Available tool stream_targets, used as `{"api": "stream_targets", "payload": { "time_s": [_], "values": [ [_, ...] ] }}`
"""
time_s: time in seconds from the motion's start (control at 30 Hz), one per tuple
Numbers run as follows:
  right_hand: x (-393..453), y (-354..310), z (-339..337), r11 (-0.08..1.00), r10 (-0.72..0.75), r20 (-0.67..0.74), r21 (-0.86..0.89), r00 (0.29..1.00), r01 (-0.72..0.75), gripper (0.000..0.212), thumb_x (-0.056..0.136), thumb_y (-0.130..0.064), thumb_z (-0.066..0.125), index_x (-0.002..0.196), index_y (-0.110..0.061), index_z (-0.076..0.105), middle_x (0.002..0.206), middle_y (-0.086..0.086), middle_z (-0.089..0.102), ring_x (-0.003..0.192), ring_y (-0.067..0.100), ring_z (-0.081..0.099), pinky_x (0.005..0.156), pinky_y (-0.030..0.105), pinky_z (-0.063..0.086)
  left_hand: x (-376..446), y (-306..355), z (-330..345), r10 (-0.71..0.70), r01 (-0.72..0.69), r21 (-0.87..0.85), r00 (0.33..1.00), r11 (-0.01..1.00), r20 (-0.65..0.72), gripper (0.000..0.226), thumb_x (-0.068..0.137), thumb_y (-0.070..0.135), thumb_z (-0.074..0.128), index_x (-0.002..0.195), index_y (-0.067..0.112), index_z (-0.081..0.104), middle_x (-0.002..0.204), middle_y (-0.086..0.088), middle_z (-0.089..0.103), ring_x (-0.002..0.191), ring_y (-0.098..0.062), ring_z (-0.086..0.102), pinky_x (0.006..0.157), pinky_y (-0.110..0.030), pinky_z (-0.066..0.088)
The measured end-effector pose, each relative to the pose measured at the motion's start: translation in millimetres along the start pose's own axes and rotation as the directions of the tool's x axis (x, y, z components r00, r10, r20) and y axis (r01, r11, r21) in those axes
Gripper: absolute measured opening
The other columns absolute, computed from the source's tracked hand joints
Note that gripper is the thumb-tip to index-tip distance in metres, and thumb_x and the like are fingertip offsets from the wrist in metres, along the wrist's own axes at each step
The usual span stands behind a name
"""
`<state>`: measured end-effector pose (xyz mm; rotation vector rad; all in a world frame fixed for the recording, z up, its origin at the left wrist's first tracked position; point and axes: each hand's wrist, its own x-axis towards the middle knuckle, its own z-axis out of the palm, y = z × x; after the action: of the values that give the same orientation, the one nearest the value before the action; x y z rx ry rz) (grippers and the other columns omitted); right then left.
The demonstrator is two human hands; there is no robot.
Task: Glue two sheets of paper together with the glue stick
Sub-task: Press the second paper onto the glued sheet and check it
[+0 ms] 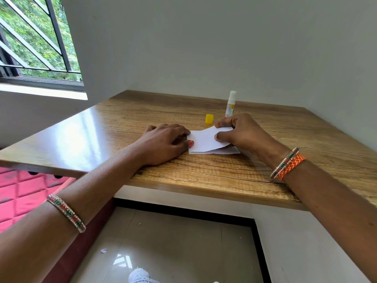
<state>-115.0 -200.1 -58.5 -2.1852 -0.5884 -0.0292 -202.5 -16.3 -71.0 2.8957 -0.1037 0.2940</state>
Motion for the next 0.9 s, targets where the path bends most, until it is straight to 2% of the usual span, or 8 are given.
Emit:
{"api": "stream_targets", "payload": {
  "time_s": [0.2,0.37,0.43,0.53,0.7,0.8,0.9],
  "values": [
    [-1.1,-1.0,-0.3,1.0,-0.001,-0.003,0.012,1.0,0.001,0.041,0.076,-0.012,0.072,0.117,-0.014,0.064,0.114,-0.003,0.054,0.105,0.014,0.053,0.088,0.025,0.044,0.0,1.0,-0.3,-0.002,0.002,0.025,1.0,1.0,-0.007,0.05,0.093,0.051,0.037,0.137,0.028,0.043,0.148,0.011,0.037,0.137,-0.012,0.03,0.108,-0.041,0.018],
    [-3.6,-1.1,0.0,1.0,-0.027,-0.02,0.011,0.999,0.027,0.04,0.076,-0.011,0.071,0.115,-0.014,0.066,0.12,0.002,0.059,0.106,0.017,0.057,0.087,0.028,0.05,-0.2,0.1,1.6,-0.003,0.003,0.034,1.0,0.999,0.005,0.064,0.083,0.066,0.035,0.134,0.029,0.044,0.147,0.01,0.038,0.135,-0.014,0.032,0.108,-0.044,0.019],
    [-4.3,-1.4,0.6,1.0,-0.017,-0.008,0.019,1.0,0.018,0.04,0.076,-0.01,0.071,0.115,-0.013,0.065,0.122,0.003,0.058,0.105,0.018,0.058,0.086,0.031,0.054,0.0,-0.6,1.4,-0.009,0.009,0.03,1.0,1.0,0.009,0.062,0.084,0.065,0.037,0.134,0.029,0.044,0.147,0.01,0.037,0.135,-0.014,0.031,0.109,-0.044,0.019],
    [-3.7,-1.4,0.4,1.0,-0.024,-0.007,-0.02,1.0,0.024,0.043,0.076,-0.013,0.072,0.118,-0.016,0.064,0.128,0.002,0.057,0.109,0.015,0.054,0.092,0.031,0.05,0.3,0.0,0.9,-0.008,0.008,0.031,1.0,0.999,0.005,0.06,0.086,0.063,0.038,0.135,0.028,0.044,0.147,0.01,0.037,0.135,-0.014,0.031,0.109,-0.044,0.019],
    [-3.9,0.6,-2.6,0.996,-0.036,0.013,-0.081,0.999,0.037,0.047,0.076,-0.014,0.073,0.121,-0.016,0.062,0.129,0.001,0.055,0.107,0.012,0.049,0.085,0.023,0.038,-0.1,0.1,0.7,-0.006,0.005,0.039,1.0,0.999,0.019,0.062,0.085,0.064,0.037,0.136,0.029,0.043,0.148,0.009,0.036,0.137,-0.015,0.03,0.109,-0.044,0.018],
    [-4.1,1.4,-2.7,0.987,-0.045,0.026,-0.155,0.999,0.049,0.049,0.074,-0.015,0.074,0.122,-0.015,0.062,0.13,0.002,0.055,0.112,0.015,0.051,0.089,0.024,0.038,-0.3,0.1,-0.8,-0.021,0.019,0.038,0.999,0.999,0.03,0.066,0.082,0.068,0.035,0.136,0.03,0.043,0.148,0.01,0.036,0.137,-0.015,0.029,0.11,-0.044,0.018],
    [-3.5,3.8,-2.8,0.975,-0.042,0.022,-0.218,0.999,0.045,0.051,0.073,-0.019,0.075,0.122,-0.015,0.061,0.131,0.002,0.055,0.116,0.018,0.052,0.093,0.025,0.039,0.1,0.7,-0.3,-0.02,0.019,0.038,0.999,0.999,0.025,0.059,0.087,0.061,0.039,0.136,0.029,0.042,0.148,0.01,0.036,0.137,-0.015,0.029,0.111,-0.044,0.017]
  ]
}}
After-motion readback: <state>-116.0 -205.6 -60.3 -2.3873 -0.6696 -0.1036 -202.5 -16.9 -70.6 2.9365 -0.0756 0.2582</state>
